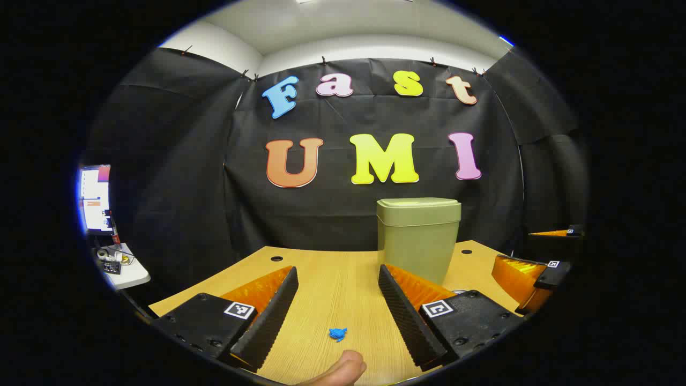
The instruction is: Press the lid of the desktop garbage bin to open it, pick up the crumpled paper on the desktop and throw it into the bin, then pick up the pop can on the desktop and drop it into the bin, and finally close the garbage bin lid.
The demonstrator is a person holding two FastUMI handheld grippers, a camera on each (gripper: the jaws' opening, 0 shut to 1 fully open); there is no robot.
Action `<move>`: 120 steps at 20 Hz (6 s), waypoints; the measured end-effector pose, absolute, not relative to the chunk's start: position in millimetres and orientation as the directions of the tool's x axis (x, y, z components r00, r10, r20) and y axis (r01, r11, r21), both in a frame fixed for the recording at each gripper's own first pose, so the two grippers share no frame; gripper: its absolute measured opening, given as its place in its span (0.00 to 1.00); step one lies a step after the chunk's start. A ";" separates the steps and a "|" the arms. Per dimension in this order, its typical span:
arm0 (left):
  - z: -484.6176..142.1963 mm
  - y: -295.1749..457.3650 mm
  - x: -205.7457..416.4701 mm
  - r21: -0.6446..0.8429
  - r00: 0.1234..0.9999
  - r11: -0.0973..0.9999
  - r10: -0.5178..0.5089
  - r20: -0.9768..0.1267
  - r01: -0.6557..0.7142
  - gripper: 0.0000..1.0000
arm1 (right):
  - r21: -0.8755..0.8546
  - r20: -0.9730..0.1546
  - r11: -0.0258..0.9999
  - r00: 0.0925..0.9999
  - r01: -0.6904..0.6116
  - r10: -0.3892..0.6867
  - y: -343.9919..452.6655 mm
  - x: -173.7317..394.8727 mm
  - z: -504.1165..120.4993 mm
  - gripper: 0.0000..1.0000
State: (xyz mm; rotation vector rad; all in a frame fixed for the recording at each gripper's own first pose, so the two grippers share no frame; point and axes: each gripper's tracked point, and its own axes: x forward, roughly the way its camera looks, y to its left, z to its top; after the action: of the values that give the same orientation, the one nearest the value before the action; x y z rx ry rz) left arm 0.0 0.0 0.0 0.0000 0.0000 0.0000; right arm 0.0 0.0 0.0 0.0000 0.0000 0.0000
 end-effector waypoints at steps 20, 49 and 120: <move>-4.7 12.0 4.9 0.022 0.999 0.999 0.037 -0.024 -0.036 0.98 | 0.017 -0.045 1.000 0.999 -0.016 0.016 -7.8 0.8 -22.2 0.95; -17.1 19.0 11.7 0.028 0.998 0.999 0.034 -0.057 -0.032 0.98 | 0.038 -0.029 0.998 0.998 0.057 -0.056 -25.6 28.6 8.6 0.24; -37.4 73.9 36.3 -0.009 0.983 0.991 0.131 -0.132 -0.133 0.98 | -0.120 0.041 0.989 0.994 -0.091 0.097 70.3 49.3 125.0 0.94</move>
State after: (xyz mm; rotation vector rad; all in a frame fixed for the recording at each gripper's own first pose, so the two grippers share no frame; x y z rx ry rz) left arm 36.3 73.9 -37.4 -0.0181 0.1312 0.1325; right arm 49.3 70.3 125.0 -0.1183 -0.0472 0.0943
